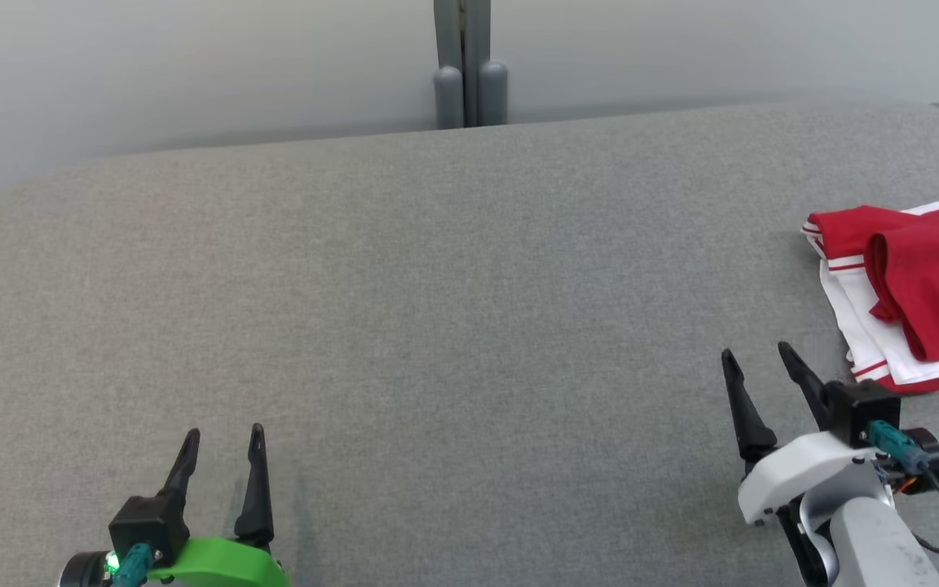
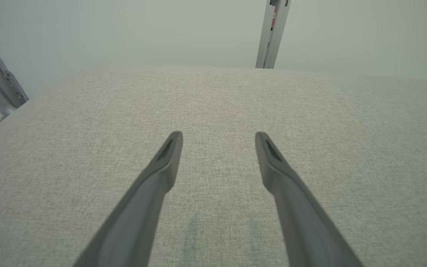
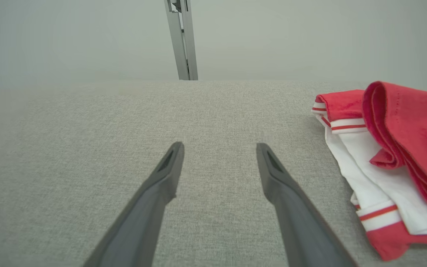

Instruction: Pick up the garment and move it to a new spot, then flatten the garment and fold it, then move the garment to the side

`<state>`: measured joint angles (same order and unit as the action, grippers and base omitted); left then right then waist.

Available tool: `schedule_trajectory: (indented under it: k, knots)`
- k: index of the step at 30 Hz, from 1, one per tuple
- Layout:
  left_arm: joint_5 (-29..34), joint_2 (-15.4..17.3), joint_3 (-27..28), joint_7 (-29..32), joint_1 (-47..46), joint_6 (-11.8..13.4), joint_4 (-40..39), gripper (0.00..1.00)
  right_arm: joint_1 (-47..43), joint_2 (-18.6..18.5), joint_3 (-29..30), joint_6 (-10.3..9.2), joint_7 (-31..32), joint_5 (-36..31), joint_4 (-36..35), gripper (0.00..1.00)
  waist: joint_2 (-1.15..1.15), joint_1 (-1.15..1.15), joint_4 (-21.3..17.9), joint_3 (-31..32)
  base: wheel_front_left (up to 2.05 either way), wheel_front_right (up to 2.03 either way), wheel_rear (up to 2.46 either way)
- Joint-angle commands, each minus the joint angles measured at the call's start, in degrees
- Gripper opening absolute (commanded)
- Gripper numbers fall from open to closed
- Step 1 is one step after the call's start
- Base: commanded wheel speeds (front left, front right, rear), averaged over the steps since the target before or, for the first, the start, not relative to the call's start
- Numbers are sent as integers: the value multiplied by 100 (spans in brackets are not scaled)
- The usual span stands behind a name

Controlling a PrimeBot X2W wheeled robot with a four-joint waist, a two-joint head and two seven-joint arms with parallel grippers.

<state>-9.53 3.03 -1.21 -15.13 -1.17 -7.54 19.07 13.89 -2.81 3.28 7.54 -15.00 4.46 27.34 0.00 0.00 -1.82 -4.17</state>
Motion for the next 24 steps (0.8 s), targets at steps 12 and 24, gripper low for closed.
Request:
schedule_trajectory:
  k: [12, 24]
  knots:
    - [-358, -26, -64, 4, 327, -1, -60, 0, -459, 32, -11, 0, 14, 167, 34, 0, 0, 0, 141, 327, 0, 0, 0]
    - [-1517, -28, 46, 311, 205, 22, -73, 0, -510, 41, 79, -1, 367, 1402, -48, 0, 0, 0, 145, 336, 0, 0, 0]
